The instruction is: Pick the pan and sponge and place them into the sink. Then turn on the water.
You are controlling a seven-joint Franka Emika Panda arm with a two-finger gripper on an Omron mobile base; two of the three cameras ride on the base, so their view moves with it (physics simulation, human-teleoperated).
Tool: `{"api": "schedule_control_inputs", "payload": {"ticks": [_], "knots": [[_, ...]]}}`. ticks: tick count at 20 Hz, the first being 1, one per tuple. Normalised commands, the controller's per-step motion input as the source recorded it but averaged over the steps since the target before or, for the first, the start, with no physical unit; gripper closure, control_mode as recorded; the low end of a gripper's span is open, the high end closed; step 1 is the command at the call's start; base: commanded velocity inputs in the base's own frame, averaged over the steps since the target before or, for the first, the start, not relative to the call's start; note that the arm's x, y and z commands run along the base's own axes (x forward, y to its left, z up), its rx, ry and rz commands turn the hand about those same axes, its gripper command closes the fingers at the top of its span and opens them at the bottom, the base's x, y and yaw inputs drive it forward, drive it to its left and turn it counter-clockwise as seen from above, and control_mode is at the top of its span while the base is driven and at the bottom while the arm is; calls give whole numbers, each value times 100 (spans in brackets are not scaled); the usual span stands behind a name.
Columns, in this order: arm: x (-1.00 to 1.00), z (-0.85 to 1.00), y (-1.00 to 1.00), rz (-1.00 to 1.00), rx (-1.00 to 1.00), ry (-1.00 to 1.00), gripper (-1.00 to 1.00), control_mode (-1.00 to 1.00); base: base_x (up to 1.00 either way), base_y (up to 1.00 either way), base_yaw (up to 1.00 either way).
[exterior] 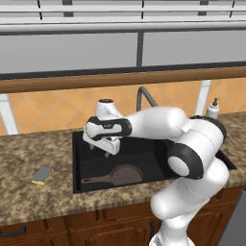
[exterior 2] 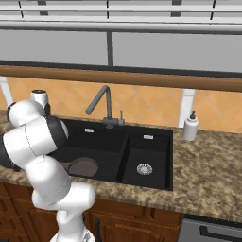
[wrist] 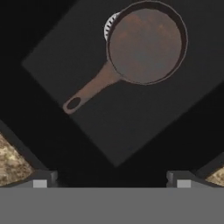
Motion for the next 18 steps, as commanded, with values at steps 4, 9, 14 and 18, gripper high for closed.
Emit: {"api": "schedule_control_inputs", "payload": {"ticks": [4,9,14,18], "knots": [[-10,2,35,22,-8,0,-100,-100,0,0,0],[0,0,6,1,-4,0,-100,-100,0,0,0],[0,0,25,1,-2,0,-100,-100,0,0,0],[0,0,47,2,-3,0,-100,-100,0,0,0]]}}
